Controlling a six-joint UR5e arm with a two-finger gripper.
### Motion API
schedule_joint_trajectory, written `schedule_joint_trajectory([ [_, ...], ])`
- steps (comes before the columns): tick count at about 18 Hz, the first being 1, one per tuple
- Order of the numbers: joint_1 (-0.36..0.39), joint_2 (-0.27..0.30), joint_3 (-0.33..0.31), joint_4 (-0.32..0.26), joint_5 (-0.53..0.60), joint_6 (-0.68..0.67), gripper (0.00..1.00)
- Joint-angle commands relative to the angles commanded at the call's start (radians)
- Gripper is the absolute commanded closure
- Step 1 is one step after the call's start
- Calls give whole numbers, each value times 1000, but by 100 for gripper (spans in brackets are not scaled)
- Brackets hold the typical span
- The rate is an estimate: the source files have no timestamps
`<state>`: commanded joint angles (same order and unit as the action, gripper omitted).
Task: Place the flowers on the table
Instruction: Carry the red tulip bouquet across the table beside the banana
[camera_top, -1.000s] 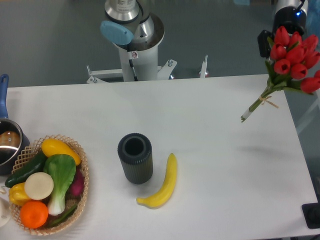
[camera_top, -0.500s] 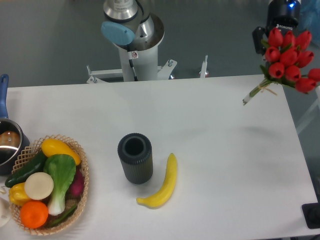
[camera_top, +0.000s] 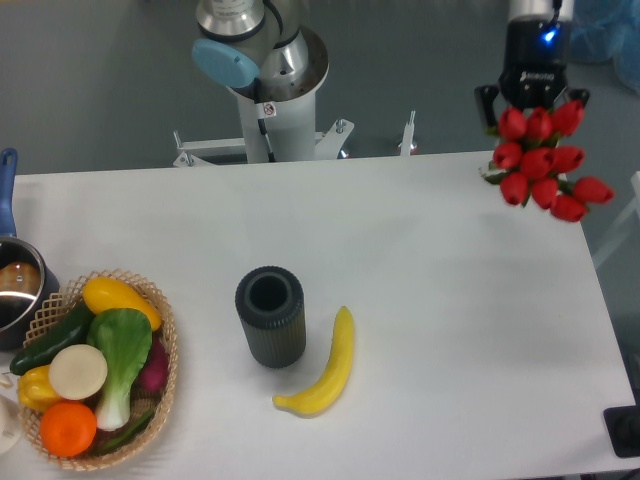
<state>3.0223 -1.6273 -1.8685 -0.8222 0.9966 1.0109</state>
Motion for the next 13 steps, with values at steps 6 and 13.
schedule_joint_trajectory([
  [6, -129, -149, 78, 3, 106, -9, 52],
  [13, -177, -311, 155, 5, 83, -14, 52],
])
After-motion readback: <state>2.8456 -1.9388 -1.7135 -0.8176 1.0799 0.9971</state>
